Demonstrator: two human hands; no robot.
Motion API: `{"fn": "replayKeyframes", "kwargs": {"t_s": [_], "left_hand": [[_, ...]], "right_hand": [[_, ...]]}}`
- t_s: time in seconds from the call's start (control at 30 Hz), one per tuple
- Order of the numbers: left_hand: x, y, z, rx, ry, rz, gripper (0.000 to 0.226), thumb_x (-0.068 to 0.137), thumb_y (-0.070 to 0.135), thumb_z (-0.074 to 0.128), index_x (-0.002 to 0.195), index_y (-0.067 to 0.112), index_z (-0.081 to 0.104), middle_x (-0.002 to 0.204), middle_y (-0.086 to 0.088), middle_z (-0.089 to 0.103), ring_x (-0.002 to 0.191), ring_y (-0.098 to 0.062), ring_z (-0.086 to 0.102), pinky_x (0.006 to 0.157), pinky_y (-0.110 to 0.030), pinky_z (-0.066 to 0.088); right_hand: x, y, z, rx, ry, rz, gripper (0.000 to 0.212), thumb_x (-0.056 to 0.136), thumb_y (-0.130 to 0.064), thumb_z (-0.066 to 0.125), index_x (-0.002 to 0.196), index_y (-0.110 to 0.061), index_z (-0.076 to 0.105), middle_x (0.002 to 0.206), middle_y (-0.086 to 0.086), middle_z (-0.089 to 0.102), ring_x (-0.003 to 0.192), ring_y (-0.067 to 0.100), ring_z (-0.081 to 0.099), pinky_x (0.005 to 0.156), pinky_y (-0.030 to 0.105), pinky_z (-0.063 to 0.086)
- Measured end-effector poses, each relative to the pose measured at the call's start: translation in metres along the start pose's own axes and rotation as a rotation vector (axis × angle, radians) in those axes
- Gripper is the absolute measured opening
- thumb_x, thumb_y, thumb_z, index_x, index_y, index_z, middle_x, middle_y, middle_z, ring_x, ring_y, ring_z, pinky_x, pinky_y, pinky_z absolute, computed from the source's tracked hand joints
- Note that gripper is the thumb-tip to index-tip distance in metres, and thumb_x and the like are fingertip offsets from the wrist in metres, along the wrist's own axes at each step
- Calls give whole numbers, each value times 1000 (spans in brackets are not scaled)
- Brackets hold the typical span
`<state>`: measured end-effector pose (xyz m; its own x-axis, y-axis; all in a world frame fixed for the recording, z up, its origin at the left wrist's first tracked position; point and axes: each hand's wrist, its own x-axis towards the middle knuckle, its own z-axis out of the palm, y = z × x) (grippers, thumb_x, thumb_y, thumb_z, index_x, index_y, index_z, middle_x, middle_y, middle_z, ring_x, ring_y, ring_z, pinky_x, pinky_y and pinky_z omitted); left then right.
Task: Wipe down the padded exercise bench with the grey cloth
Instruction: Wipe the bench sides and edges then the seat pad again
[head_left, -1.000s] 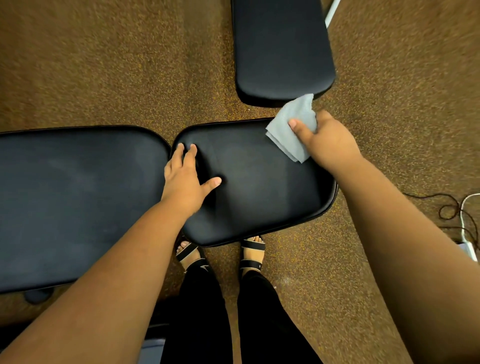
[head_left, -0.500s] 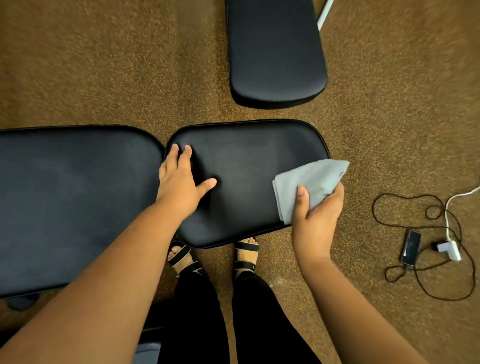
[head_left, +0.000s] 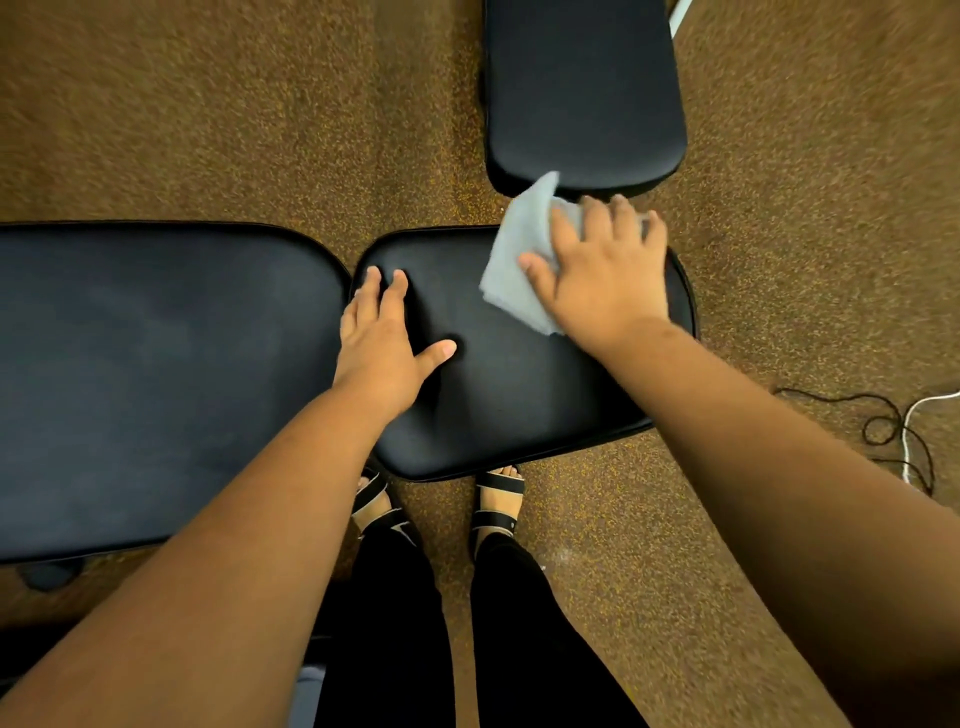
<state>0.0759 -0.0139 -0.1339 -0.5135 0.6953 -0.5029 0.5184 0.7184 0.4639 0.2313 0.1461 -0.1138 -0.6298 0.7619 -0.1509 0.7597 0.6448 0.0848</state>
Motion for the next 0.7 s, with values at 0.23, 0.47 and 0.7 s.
{"fn": "replayKeyframes", "kwargs": {"t_s": [0.23,0.47,0.7], "left_hand": [[-19,-28,-4,-107,50,128,72,92,35,63,152,21,26,162,4,10,148,-18,13,118,-34,17],[-58,-67,5,-196,214,-1,58,97,33,55,149,16,34,155,-2,30,143,-18,24,115,-27,18],[-61,-61,11,-349,287,0,46,99,21,50,144,10,42,146,-5,41,136,-18,36,114,-26,26]], "right_hand": [[-88,-20,14,-95,-110,-357,65,101,-56,28,155,-20,24,162,16,17,148,42,10,116,63,10],[-71,14,4,-41,-67,-216,68,98,-57,29,155,-20,26,162,14,19,149,40,11,119,57,9],[-4,-85,19,-47,-75,-134,69,98,-55,22,156,-17,18,162,17,15,148,44,6,116,64,3]]}}
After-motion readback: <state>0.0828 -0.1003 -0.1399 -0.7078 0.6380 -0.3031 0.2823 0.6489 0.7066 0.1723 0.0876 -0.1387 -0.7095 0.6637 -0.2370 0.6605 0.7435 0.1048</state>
